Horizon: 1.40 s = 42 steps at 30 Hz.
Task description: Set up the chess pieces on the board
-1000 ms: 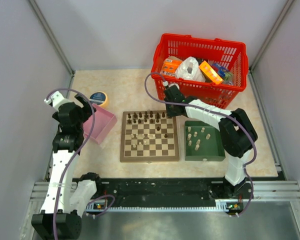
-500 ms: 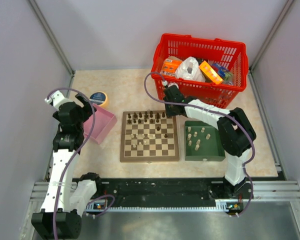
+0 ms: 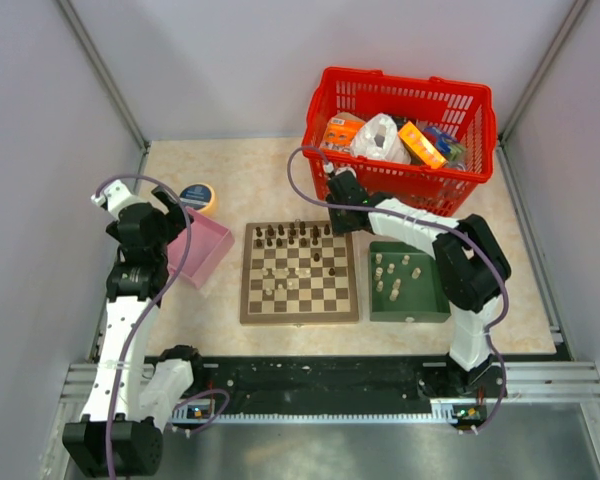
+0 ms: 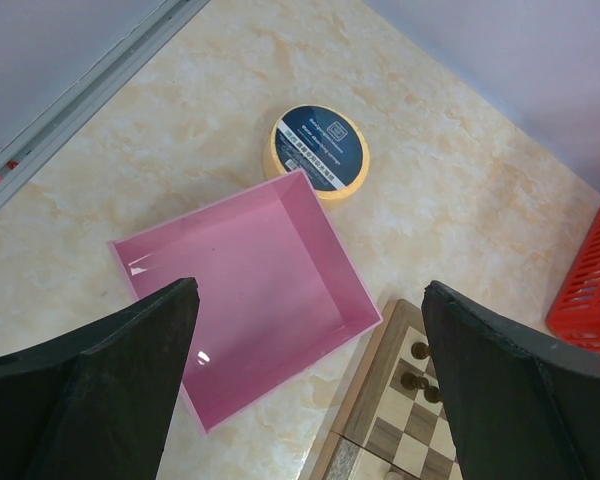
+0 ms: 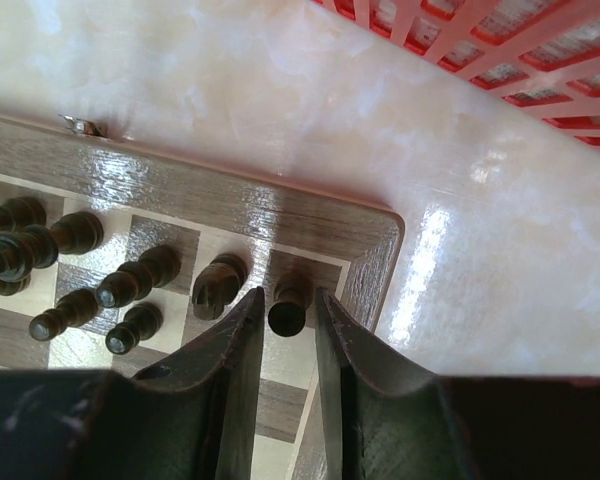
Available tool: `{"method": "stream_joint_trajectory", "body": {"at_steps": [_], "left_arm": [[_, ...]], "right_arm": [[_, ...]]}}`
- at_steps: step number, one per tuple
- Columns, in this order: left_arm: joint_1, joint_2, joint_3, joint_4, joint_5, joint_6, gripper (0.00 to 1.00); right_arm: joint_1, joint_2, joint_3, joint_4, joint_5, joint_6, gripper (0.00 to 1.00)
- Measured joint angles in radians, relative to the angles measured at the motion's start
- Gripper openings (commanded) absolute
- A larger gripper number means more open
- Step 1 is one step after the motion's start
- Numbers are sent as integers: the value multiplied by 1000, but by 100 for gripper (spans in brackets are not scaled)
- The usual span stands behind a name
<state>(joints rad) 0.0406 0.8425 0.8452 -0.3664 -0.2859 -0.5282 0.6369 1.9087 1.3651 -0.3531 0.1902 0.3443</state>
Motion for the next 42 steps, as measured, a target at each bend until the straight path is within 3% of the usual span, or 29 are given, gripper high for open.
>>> {"method": "stream_joint_trajectory", "body": {"at_steps": [5, 13, 26, 42], "left_arm": [[0, 0, 0, 0, 0, 4, 99], [0, 2, 0, 2, 0, 7, 99], [0, 5, 0, 22, -16, 7, 99], [0, -16, -14, 26, -36, 7, 99]], "right_arm": [[0, 0, 20, -13, -1, -13, 35], [1, -27, 36, -60, -21, -29, 38], [77, -232, -9, -50, -45, 1, 40], [161, -150, -43, -31, -87, 43, 40]]}}
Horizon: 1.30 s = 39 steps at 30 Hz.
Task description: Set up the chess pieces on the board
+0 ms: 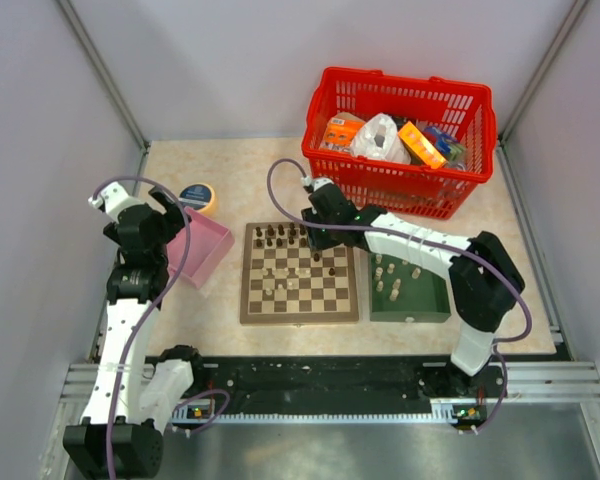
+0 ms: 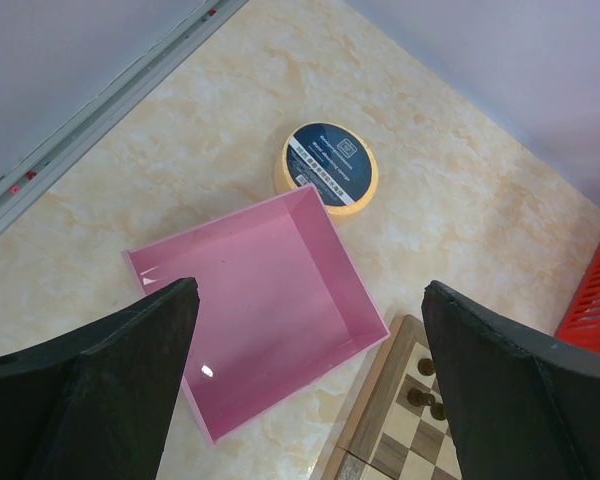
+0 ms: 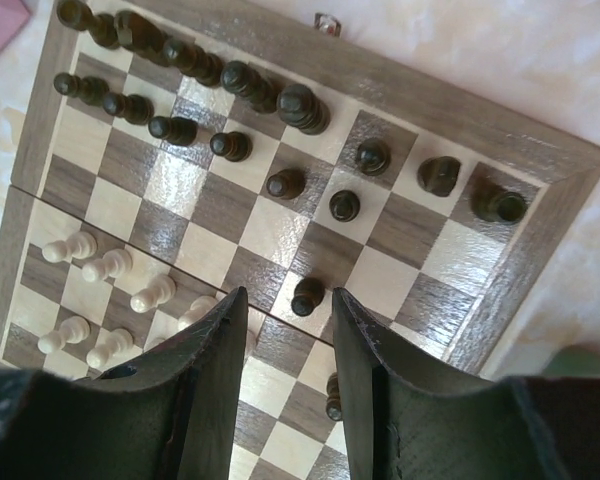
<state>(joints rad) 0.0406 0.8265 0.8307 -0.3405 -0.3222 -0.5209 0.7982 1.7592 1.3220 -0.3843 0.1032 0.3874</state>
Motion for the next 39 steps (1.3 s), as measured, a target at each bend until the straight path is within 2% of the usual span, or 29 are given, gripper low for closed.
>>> {"method": "stream_joint_trajectory", "body": {"at_steps": [27, 33, 39], "left_arm": [[0, -8, -11, 0, -17, 1, 99], [0, -8, -14, 1, -17, 0, 99], [0, -8, -16, 1, -18, 1, 99]], "right_arm": [[24, 90, 0, -25, 8, 7, 34], [24, 106, 0, -27, 9, 7, 30], [24, 111, 0, -29, 13, 7, 21]]}}
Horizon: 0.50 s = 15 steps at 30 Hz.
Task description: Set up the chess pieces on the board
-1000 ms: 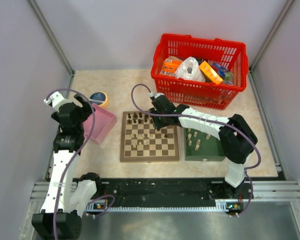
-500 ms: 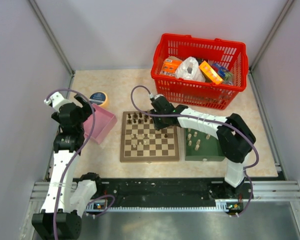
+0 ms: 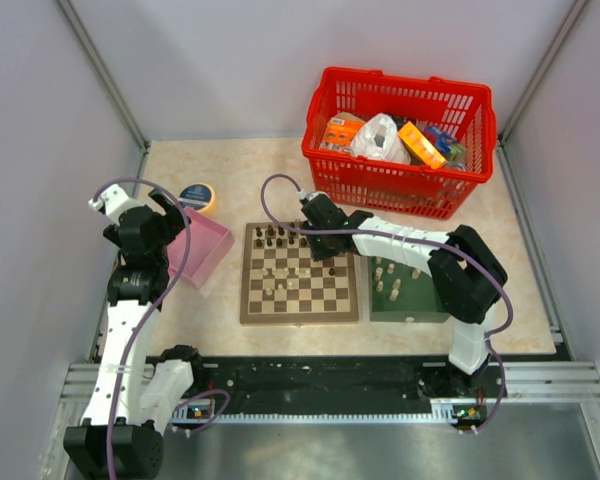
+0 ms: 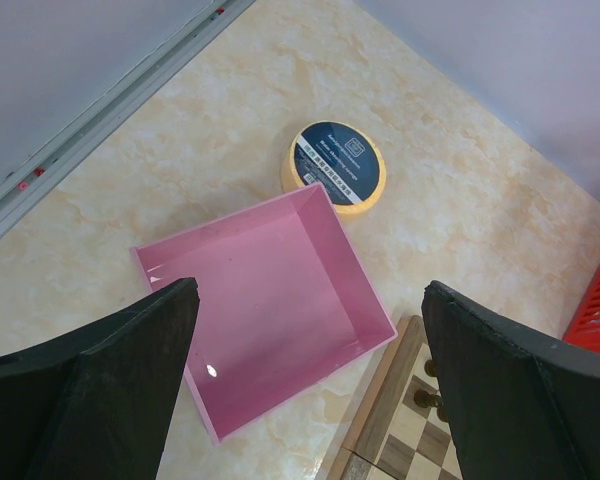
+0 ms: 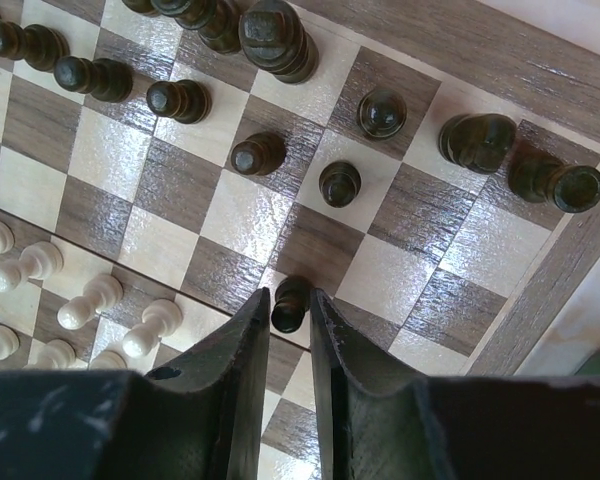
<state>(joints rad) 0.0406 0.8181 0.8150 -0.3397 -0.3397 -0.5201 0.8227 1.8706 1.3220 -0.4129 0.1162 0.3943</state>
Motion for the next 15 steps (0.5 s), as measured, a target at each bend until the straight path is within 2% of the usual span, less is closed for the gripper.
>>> {"method": "stream_joint_trajectory", "body": {"at_steps": [7, 15], "left_arm": [[0, 0, 0, 0, -4, 0, 99], [0, 0, 0, 0, -10, 1, 99]], "right_arm": [[0, 0, 0, 0, 33, -1, 16], [-21, -1, 0, 2, 82, -1, 16]]}}
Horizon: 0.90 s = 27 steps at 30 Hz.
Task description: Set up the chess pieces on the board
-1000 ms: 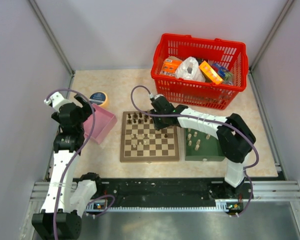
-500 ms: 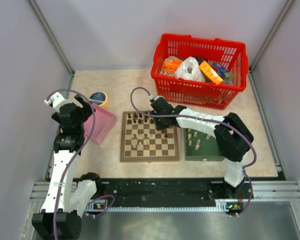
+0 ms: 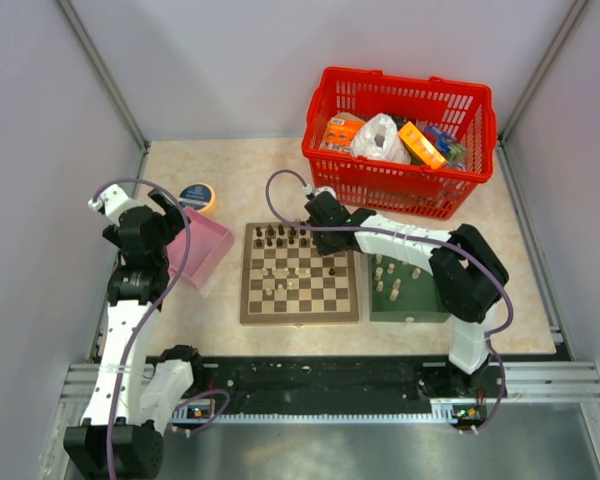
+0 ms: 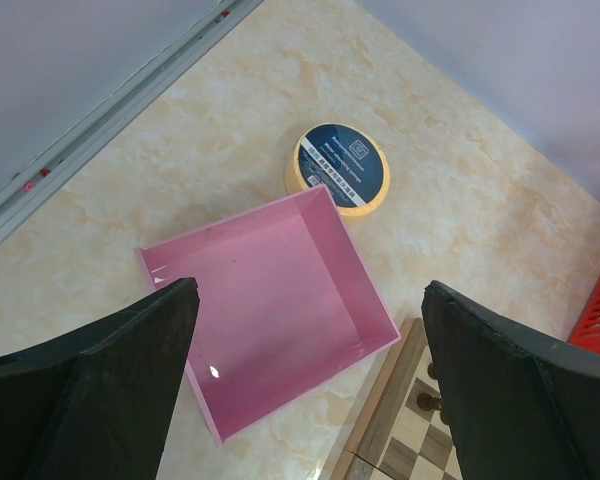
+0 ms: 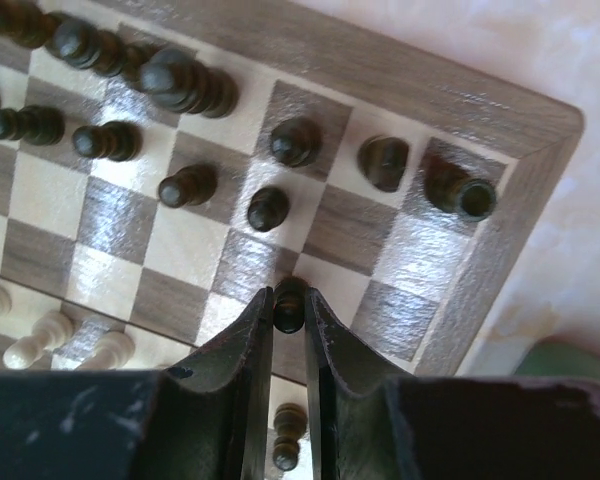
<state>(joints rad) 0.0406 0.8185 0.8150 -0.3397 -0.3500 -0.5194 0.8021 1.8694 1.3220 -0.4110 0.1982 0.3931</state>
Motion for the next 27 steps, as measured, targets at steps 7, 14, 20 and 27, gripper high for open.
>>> {"method": "stream_joint_trajectory", "body": {"at_steps": [7, 14, 20, 27], "left_arm": [[0, 0, 0, 0, -5, 6, 99], [0, 0, 0, 0, -7, 9, 99], [0, 1, 0, 0, -7, 10, 99], [0, 5, 0, 4, -7, 14, 99]], "right_arm": [[-51, 0, 0, 10, 11, 0, 16], [-67, 0, 0, 23, 10, 0, 16], [-72, 0, 0, 29, 6, 0, 17], [-72, 2, 2, 31, -3, 0, 17]]}}
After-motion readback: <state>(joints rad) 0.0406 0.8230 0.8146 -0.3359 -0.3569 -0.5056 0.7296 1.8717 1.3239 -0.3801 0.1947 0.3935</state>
